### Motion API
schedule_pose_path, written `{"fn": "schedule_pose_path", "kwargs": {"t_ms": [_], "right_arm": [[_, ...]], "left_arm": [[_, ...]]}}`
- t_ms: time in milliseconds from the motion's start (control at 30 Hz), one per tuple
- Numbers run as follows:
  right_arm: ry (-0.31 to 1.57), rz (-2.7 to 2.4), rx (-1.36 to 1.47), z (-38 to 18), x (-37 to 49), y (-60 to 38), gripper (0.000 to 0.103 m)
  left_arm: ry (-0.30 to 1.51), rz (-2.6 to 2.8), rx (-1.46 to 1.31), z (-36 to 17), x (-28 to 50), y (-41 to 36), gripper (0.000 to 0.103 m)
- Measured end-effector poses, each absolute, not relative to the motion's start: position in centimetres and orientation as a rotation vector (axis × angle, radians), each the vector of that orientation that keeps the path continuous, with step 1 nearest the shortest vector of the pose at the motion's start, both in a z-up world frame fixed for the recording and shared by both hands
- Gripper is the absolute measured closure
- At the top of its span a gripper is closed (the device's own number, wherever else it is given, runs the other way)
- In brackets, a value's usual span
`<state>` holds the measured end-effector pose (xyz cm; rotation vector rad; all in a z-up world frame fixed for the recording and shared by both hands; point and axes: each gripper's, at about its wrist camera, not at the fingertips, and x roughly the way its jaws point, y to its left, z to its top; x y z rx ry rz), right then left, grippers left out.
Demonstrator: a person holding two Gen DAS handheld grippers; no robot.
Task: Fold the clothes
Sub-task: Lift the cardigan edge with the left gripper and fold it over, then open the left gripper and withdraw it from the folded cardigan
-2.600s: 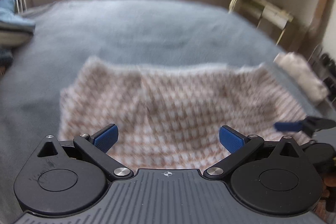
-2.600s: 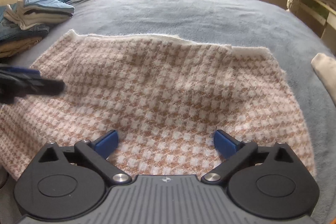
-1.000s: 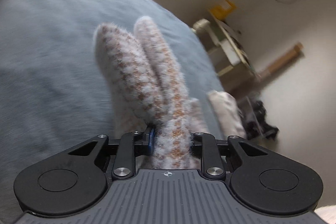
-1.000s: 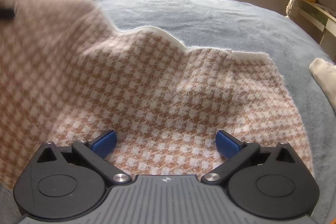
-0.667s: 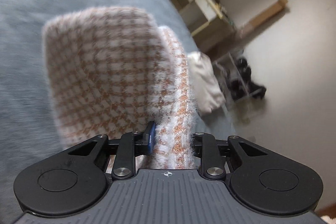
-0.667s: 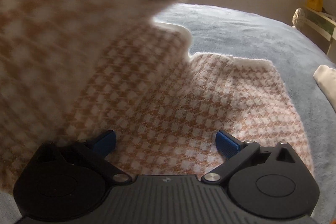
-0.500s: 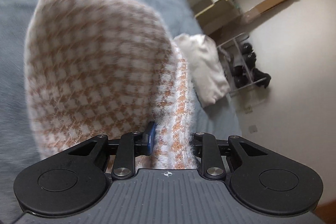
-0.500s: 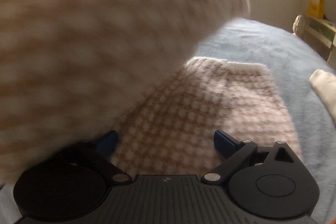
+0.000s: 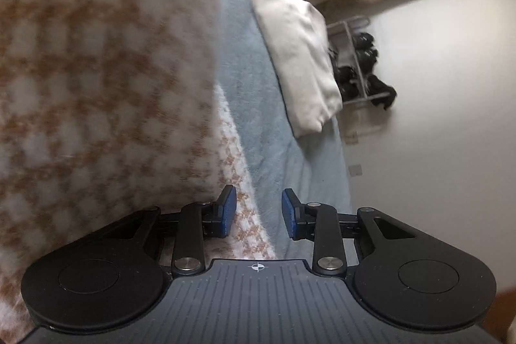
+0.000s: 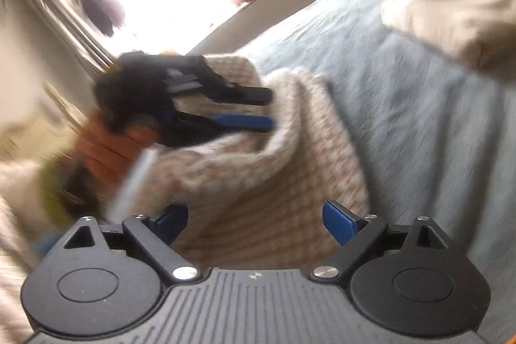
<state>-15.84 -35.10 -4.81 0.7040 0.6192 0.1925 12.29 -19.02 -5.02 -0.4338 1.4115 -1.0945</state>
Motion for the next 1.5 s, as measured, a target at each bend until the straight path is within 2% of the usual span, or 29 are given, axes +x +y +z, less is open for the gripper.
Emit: {"fn": "schedule_pose_path", "kwargs": {"t_ms": [300,333,367,400,433,467,600,667,733,967,1300,1500], "right_arm": [[0.654,0.332,0.894,-5.3,-12.1,-32.6,0.010],[0.677,0.305,0.896,-5.4,-11.3,-32.2,0.022],[0.701,0.279,0.902,-5.6,-10.6,-32.1,0.040],[0.726,0.253,0.908,-5.8,-9.8,-31.9,0.048],[0.745,0.233,0.917,-6.0,-9.3,-31.8,0.064],[0.753,0.222,0.931,-6.2,-9.1,-31.7,0.071],[0.733,0.200,0.918,-5.9,-9.2,-31.0,0.079],[0.716,0.199,0.890,-5.2,-9.2,-30.5,0.084],[0.705,0.207,0.853,-4.4,-9.1,-30.3,0.086],[0.690,0.217,0.790,-3.2,-9.4,-31.2,0.089],[0.695,0.169,0.922,-5.4,-11.2,-33.4,0.089],[0.711,0.195,0.946,-6.6,-9.3,-32.7,0.089]], "left_arm": [[1.298,-1.173,-0.388,-5.0,11.1,-19.1,0.072],[1.293,-1.171,-0.387,-4.8,11.1,-19.0,0.072],[1.285,-1.167,-0.391,-4.5,11.1,-18.8,0.072],[1.273,-1.160,-0.401,-3.9,11.2,-18.4,0.072],[1.239,-1.157,-0.408,-3.0,11.4,-17.7,0.072],[1.176,-1.158,-0.411,-1.7,11.6,-16.7,0.072],[0.909,-1.047,-0.391,3.4,13.1,-12.3,0.072],[0.769,-0.921,-0.292,4.8,13.7,-10.6,0.072],[0.643,-0.800,-0.170,5.6,14.2,-9.5,0.072],[0.492,-0.748,0.127,2.9,12.6,-13.8,0.068],[0.495,-0.819,0.317,-0.8,11.4,-18.9,0.066],[0.507,-0.819,0.285,0.4,10.9,-18.1,0.066]]}}
